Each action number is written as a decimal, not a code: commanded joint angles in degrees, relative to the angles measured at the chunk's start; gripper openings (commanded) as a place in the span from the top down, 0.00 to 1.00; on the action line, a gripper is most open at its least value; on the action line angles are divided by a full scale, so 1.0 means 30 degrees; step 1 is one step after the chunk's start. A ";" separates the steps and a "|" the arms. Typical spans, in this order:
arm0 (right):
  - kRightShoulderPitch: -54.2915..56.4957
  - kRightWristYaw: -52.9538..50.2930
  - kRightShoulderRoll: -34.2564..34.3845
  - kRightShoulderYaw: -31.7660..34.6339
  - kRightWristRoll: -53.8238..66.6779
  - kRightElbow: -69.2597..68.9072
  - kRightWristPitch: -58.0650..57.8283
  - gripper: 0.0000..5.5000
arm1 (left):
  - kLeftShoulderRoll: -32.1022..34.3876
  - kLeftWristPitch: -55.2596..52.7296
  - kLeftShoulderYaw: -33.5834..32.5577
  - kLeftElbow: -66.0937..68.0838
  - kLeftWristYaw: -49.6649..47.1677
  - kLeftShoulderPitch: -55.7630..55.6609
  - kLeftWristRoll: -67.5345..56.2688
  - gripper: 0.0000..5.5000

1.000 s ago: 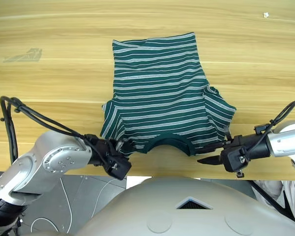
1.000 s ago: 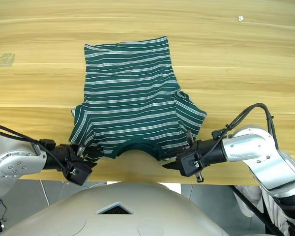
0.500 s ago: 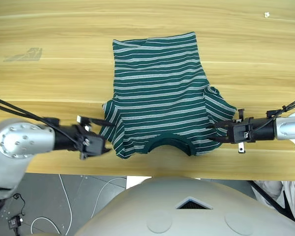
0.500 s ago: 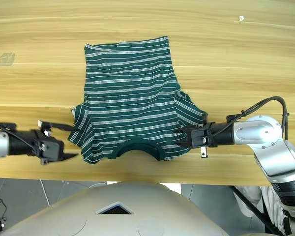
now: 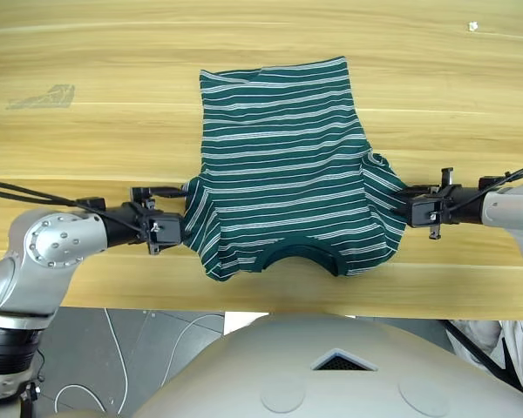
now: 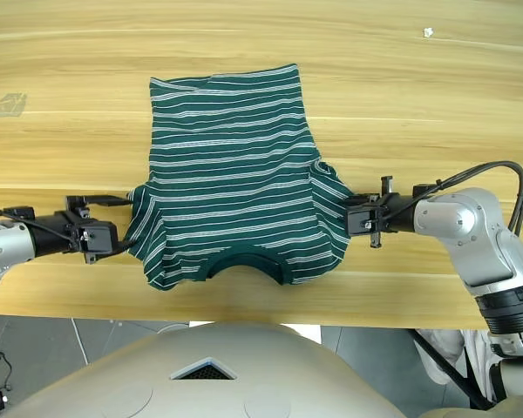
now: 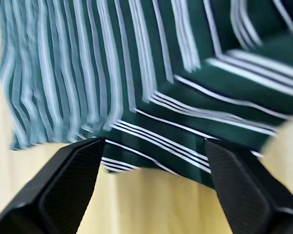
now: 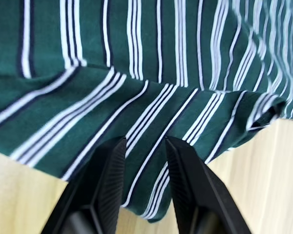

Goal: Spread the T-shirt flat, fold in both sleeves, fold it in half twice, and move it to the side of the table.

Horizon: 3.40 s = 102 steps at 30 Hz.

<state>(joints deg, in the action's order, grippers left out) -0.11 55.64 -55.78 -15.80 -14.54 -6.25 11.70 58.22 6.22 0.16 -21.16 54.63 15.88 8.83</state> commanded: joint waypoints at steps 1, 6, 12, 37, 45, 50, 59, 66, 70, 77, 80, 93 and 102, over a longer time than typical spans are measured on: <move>0.0259 -0.0277 0.0265 -0.0511 -0.0890 0.1307 0.0530 0.73 | -0.0728 -0.0427 -0.0496 0.0247 -0.0321 -0.0677 -0.1205 0.32; 0.0490 -0.0461 0.0530 -0.1027 -0.1394 0.2424 0.0887 0.73 | -0.0563 -0.0274 -0.0749 0.0780 -0.0442 -0.0303 -0.1027 0.32; 0.0364 -0.0288 -0.0100 -0.1263 -0.1814 0.3044 0.1069 0.73 | -0.1137 0.0386 0.0265 0.2031 -0.0835 0.1276 -0.0322 0.32; -0.2731 0.0930 -0.1739 -0.0532 -0.0436 -0.0958 0.0492 0.73 | -0.0557 0.1248 -0.1670 0.3298 -0.2693 0.2639 0.1116 0.32; -0.2710 0.1012 -0.1986 0.0368 0.0648 -0.1887 0.0348 0.73 | -0.0438 0.1017 -0.3868 0.2186 -0.3378 0.1837 0.0285 0.32; -0.2874 0.1037 -0.1825 0.0199 0.0400 -0.1846 0.0378 0.73 | -0.0771 0.0158 -0.4037 0.0513 -0.3271 0.1477 0.0296 0.32; -0.2815 0.0874 -0.1737 0.0147 0.0010 -0.1788 0.0307 0.73 | -0.2177 0.0241 0.0765 0.0913 -0.2654 0.1413 0.1376 0.32; -0.2863 0.0944 -0.1753 0.0031 0.0042 -0.1735 0.0401 0.73 | -0.1688 0.1376 0.1145 0.3777 -0.3555 0.1740 0.2462 0.32; -0.3079 0.0919 -0.1789 0.0071 0.0093 -0.1803 0.0335 0.73 | -0.0729 0.2025 -0.0110 0.4471 -0.4160 0.2275 0.2689 0.32; -0.3113 0.0951 -0.1760 0.0138 0.0078 -0.1924 0.0361 0.73 | -0.0972 0.1878 0.0064 0.3161 -0.4201 0.2755 0.2633 0.32; -0.2898 0.0735 -0.1298 0.0042 0.0247 -0.1922 0.0473 0.73 | -0.1312 0.1908 0.0265 0.3048 -0.4500 0.2716 0.2748 0.32; -0.2088 0.0467 -0.1539 0.1962 0.1011 -0.2712 0.0067 0.73 | -0.0365 0.3350 -0.2353 0.3760 -0.5539 0.2433 0.2195 0.32; -0.1152 -0.1187 0.0111 0.2792 0.1333 -0.2935 0.0436 0.73 | -0.2185 0.0695 -0.4579 -0.0454 -0.4791 0.2540 -0.2700 0.32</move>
<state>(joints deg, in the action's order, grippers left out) -6.22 55.51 -58.40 -8.85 -10.87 -16.08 12.19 53.28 11.09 -10.52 -20.02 41.02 24.53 4.26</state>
